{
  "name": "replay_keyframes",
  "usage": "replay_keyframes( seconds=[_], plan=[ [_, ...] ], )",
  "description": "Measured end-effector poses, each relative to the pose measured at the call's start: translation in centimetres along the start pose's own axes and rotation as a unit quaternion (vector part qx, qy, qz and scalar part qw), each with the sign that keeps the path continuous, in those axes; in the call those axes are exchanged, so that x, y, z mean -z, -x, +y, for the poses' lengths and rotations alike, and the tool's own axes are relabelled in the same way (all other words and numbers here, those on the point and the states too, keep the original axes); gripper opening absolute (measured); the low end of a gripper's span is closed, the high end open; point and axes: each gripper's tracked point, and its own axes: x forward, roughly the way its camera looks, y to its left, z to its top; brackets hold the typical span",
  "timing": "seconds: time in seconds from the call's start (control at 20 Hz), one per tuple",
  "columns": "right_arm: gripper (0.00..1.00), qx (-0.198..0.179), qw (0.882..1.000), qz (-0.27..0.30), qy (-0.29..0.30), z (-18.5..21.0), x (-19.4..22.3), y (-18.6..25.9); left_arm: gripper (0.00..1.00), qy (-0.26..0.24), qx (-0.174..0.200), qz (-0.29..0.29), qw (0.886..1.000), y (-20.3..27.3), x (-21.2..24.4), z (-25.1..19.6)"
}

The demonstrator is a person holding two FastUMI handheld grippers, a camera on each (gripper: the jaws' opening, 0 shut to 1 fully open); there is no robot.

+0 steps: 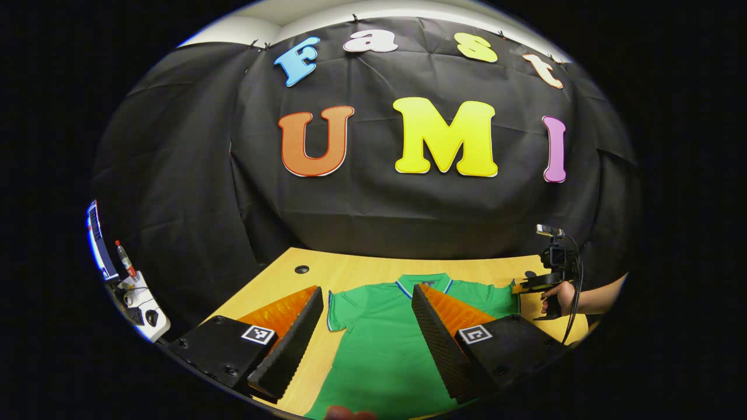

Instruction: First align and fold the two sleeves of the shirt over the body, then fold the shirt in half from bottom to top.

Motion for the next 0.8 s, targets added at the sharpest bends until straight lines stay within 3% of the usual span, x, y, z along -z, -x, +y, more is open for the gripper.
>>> replay_keyframes(
  seconds=[0.35,0.8],
  plan=[
    [0.02,-0.042,0.999,-0.023,0.01,6.7,-3.1,2.6,0.98,0.016,-0.017,-0.004,1.0,0.9,0.1,1.9],
    [0.03,-0.093,0.995,0.0,0.046,16.9,-1.3,1.9,0.98,0.04,-0.081,-0.007,0.996,3.5,0.6,7.8]
  ],
)
